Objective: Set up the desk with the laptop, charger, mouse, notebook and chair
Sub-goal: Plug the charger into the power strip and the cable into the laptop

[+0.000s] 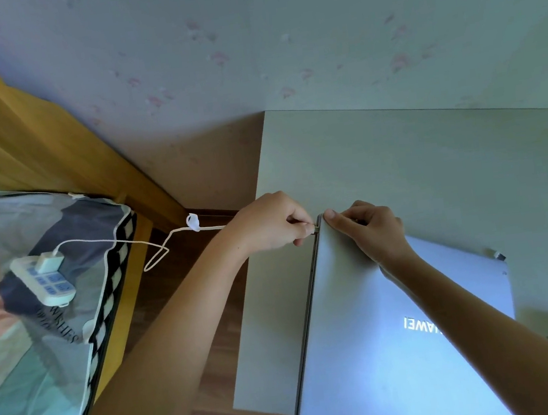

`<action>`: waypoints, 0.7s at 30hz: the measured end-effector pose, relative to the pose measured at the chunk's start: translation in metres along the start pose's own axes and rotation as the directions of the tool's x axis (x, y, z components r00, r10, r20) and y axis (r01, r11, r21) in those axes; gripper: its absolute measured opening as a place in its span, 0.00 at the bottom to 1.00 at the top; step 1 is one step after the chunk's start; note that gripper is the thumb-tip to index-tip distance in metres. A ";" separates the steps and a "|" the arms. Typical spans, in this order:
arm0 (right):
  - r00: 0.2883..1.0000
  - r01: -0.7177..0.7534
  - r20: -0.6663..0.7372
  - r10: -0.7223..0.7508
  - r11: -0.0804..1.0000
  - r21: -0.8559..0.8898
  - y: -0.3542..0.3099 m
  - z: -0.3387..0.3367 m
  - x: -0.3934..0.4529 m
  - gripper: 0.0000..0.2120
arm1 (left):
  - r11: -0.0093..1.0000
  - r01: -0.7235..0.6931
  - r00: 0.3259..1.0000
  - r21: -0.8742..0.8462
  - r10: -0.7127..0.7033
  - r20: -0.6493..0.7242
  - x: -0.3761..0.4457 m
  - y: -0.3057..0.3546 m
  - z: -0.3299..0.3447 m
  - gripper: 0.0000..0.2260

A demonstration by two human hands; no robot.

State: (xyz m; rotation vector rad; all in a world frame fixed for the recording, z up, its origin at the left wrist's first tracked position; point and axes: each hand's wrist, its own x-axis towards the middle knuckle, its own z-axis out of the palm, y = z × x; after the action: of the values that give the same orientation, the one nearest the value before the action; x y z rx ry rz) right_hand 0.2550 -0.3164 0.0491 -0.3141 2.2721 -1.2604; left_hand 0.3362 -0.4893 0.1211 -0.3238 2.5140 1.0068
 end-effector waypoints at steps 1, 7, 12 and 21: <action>1.000 0.007 0.002 -0.006 1.000 -0.013 0.000 0.001 -0.001 0.19 | 1.000 0.003 1.000 0.001 -0.003 0.017 0.000 0.000 -0.001 0.15; 1.000 0.015 0.005 -0.015 0.999 -0.052 0.000 0.004 -0.003 0.17 | 0.999 0.004 0.999 -0.040 -0.002 0.041 -0.004 -0.007 0.005 0.14; 1.000 -0.011 -0.008 0.011 1.000 0.015 -0.002 -0.005 -0.001 0.24 | 0.989 -0.030 0.998 -0.145 0.022 -0.053 0.000 -0.008 0.013 0.14; 0.998 0.036 0.038 -0.048 0.963 0.266 -0.019 -0.036 -0.004 0.20 | 0.931 -0.123 0.992 -0.345 0.117 -0.039 0.003 0.008 0.007 0.11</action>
State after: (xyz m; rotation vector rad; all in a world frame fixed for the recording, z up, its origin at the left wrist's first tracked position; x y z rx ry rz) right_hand 0.2383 -0.2988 0.0819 -0.2895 2.0375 -1.5433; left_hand 0.3325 -0.4793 0.1200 -0.2831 2.3872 1.5078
